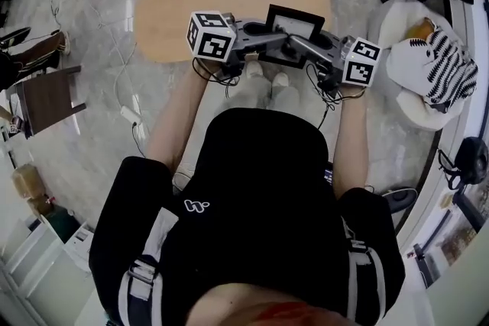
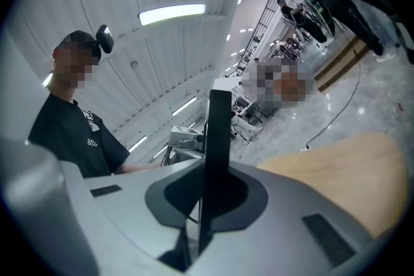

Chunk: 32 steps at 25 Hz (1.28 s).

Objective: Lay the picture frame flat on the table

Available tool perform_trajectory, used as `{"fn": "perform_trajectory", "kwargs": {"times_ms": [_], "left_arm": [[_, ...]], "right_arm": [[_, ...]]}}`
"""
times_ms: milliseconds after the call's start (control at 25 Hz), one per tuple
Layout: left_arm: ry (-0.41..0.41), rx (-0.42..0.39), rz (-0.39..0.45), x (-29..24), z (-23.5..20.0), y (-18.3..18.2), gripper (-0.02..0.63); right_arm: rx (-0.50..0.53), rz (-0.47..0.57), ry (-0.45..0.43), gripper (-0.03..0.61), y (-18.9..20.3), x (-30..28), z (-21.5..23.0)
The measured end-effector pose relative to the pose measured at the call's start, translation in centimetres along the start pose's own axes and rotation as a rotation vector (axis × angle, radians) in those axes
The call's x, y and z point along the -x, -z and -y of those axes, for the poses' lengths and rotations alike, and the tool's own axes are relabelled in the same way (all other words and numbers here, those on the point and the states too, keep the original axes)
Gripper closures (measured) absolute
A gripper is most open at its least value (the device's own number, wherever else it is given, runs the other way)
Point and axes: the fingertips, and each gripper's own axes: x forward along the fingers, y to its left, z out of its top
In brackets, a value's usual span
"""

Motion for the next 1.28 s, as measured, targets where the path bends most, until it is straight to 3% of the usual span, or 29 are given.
{"fn": "perform_trajectory", "kwargs": {"times_ms": [440,600,920,1120,1280], "left_arm": [[0.012,0.236,-0.015,-1.0,-9.2,7.1,0.589],[0.015,0.286,-0.016,-0.5,-12.9,9.9,0.588],[0.028,0.436,-0.005,-0.1,-22.1,18.5,0.583],[0.006,0.461,-0.027,-1.1,-25.1,22.3,0.58],[0.021,0.437,-0.033,-1.4,-25.6,22.9,0.57]], "right_arm": [[-0.215,-0.04,0.059,0.558,7.4,-1.0,8.8],[-0.264,-0.046,0.079,0.558,10.5,-2.4,12.2],[-0.397,-0.086,0.123,0.558,19.4,-4.5,20.7],[-0.453,-0.079,0.126,0.558,23.2,-4.1,23.7],[-0.466,-0.066,0.091,0.56,23.8,-3.9,24.0]]}}
